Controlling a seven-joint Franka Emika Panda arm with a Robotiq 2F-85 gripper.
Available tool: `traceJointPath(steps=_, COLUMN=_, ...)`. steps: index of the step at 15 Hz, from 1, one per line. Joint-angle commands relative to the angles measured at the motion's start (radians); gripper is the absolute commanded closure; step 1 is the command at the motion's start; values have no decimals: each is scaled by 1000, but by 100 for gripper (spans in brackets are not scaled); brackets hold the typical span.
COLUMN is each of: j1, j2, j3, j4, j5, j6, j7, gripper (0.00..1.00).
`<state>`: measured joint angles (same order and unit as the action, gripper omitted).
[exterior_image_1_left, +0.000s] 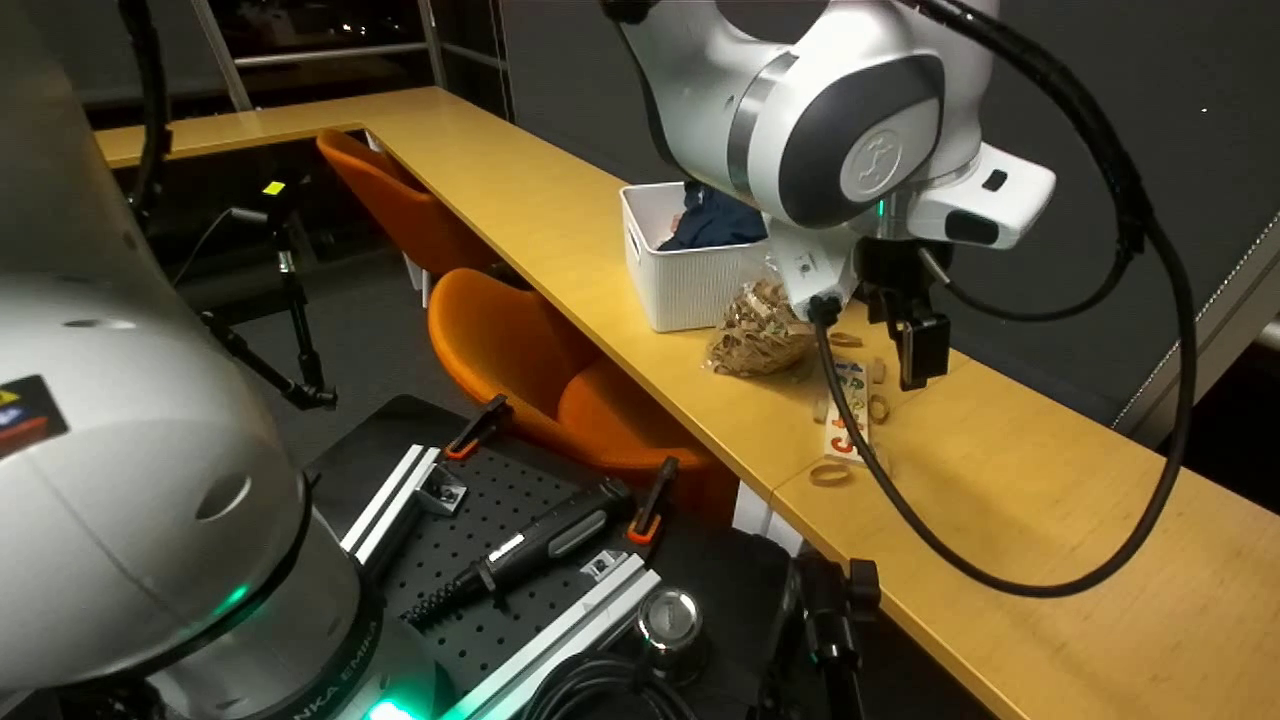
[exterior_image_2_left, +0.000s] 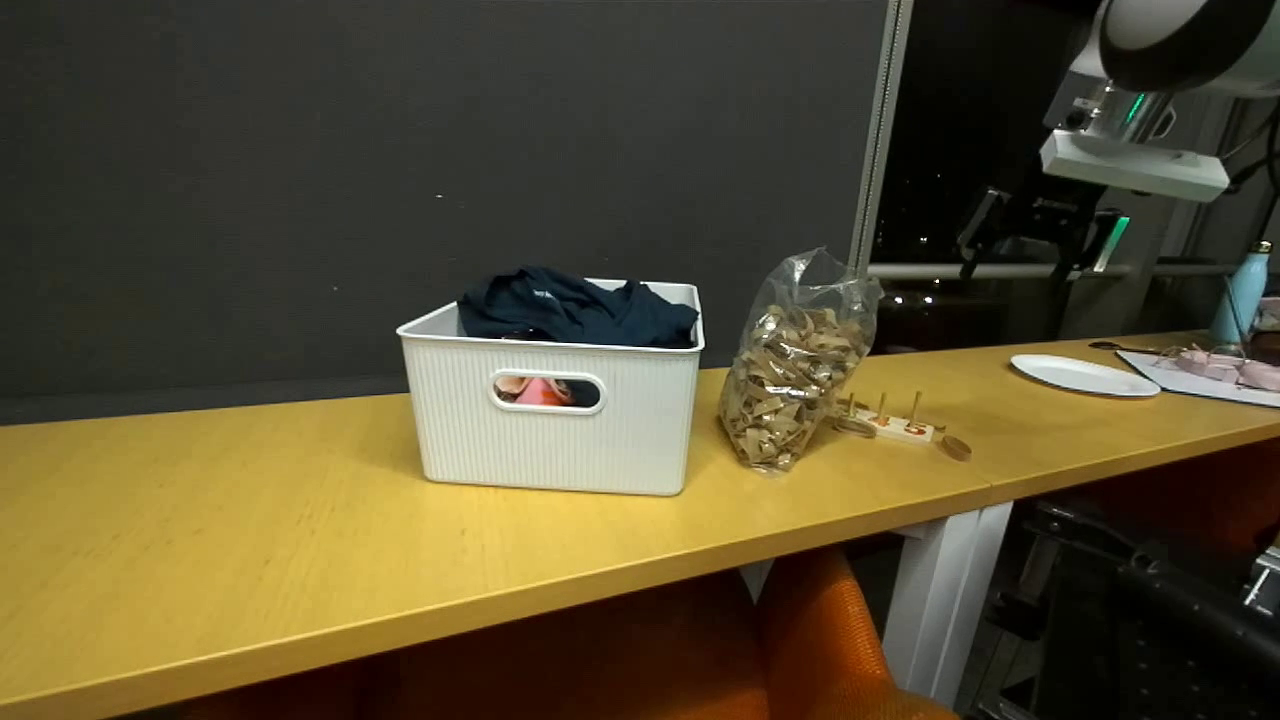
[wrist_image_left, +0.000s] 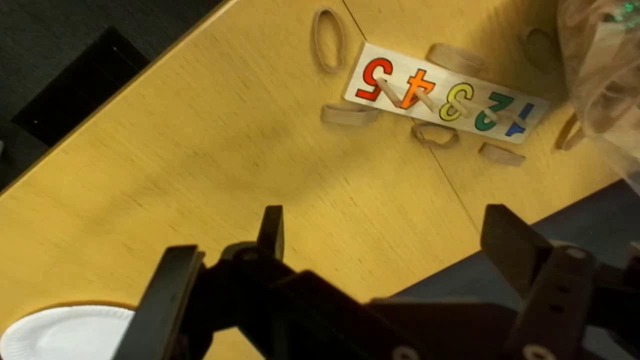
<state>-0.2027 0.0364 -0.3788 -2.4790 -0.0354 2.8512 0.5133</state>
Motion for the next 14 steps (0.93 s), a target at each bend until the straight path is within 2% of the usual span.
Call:
traceJointPath(steps=1, j1=-28, j2=96, j3=53, j4=43, j5=146, j6=-5, j7=-120, gripper=0)
traceJointPath(steps=4, j1=-37, j2=198, j3=91, j4=106, j5=270, j6=-17, j7=-224, gripper=0)
traceJointPath(steps=7, j1=-65, j2=285, j3=127, j4=154, j5=341, j6=-20, j7=-285, gripper=0)
traceJointPath(steps=11, j1=-96, j2=350, j3=143, j4=162, j5=346, j6=-6, j7=-292, gripper=0)
traceJointPath(steps=14, j1=-128, j2=413, j3=167, j4=212, j5=352, j6=-21, j7=-308, gripper=0)
